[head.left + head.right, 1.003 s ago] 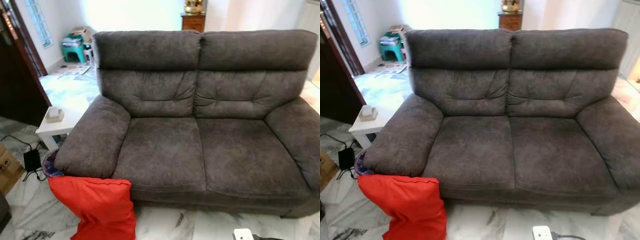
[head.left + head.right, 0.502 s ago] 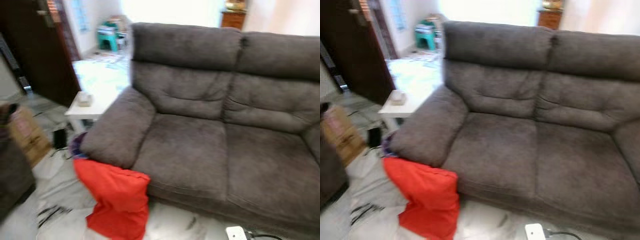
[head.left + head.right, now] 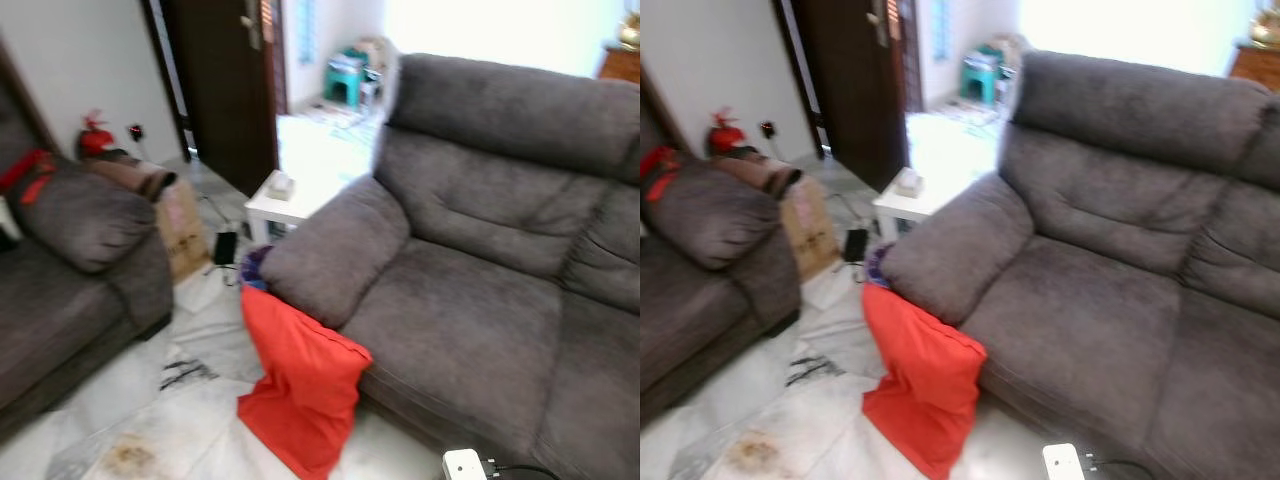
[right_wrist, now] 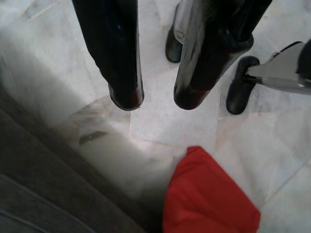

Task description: Move the pillow to the sofa from floor

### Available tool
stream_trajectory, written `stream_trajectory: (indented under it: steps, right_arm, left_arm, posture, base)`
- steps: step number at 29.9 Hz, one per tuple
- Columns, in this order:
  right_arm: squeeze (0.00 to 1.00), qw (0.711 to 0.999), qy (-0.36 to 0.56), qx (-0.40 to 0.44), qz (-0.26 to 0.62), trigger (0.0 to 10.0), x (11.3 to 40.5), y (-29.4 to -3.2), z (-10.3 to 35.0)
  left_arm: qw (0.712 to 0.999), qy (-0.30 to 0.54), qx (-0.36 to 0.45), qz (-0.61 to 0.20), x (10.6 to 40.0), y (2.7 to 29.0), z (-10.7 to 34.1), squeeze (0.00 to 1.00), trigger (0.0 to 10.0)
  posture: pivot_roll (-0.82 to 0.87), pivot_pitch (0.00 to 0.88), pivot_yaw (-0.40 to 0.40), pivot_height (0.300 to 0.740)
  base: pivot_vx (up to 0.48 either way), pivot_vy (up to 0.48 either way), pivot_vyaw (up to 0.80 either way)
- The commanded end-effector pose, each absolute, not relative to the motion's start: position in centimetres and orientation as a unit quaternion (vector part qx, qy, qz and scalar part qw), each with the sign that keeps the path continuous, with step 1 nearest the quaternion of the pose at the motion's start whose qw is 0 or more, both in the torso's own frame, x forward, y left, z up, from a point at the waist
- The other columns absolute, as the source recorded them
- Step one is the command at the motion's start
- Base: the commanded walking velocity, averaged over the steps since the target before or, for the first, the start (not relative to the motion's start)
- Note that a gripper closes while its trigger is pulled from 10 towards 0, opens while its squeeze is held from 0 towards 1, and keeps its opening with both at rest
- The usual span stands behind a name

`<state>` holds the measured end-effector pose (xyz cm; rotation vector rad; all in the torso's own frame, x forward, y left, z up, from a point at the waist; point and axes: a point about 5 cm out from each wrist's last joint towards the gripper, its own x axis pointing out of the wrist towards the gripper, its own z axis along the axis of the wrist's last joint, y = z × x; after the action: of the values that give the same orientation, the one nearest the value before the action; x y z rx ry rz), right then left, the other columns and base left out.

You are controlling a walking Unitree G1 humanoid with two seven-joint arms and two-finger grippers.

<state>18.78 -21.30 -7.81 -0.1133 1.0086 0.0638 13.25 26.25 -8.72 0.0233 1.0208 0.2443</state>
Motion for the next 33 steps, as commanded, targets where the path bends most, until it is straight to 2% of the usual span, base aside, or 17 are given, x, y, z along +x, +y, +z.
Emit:
stream_trajectory:
  steps: [1, 7, 15, 20, 33]
  right_arm:
    - [0.00, 0.871, 0.487, -0.055, 0.033, 10.0, 18.5, -21.2, -7.9]
    - [0.00, 0.871, 0.488, -0.053, 0.032, 10.0, 18.5, -21.2, -8.0]
    - [0.00, 0.873, 0.486, -0.036, 0.021, 10.0, 18.4, -21.2, -8.0]
    - [0.00, 0.872, 0.487, -0.036, 0.021, 10.0, 18.4, -21.2, -8.0]
    - [0.00, 0.872, 0.488, -0.039, 0.022, 10.0, 18.4, -21.3, -8.0]
  left_arm:
    - [0.857, 0.503, 0.017, 0.116, 12.4, 26.4, -9.0, 0.00, 10.0]
    - [0.857, 0.503, 0.018, 0.114, 12.4, 26.4, -9.0, 0.00, 10.0]
    - [0.858, 0.501, 0.017, 0.114, 12.3, 26.3, -9.0, 0.00, 10.0]
    - [0.859, 0.501, 0.014, 0.107, 12.2, 25.1, -9.4, 0.00, 10.0]
    - [0.859, 0.502, 0.010, 0.101, 12.1, 24.0, -9.7, 0.00, 10.0]
  posture:
    - [0.03, 0.000, 0.032, 0.740]
    - [0.03, 0.000, 0.033, 0.740]
    - [0.03, 0.000, 0.033, 0.740]
    - [0.03, 0.000, 0.032, 0.740]
    - [0.03, 0.000, 0.028, 0.740]
  base:
    - [0.000, 0.000, 0.80]
    - [0.000, 0.000, 0.80]
    - [0.000, 0.000, 0.00]
    - [0.248, 0.000, 0.00]
    - [0.268, 0.000, 0.00]
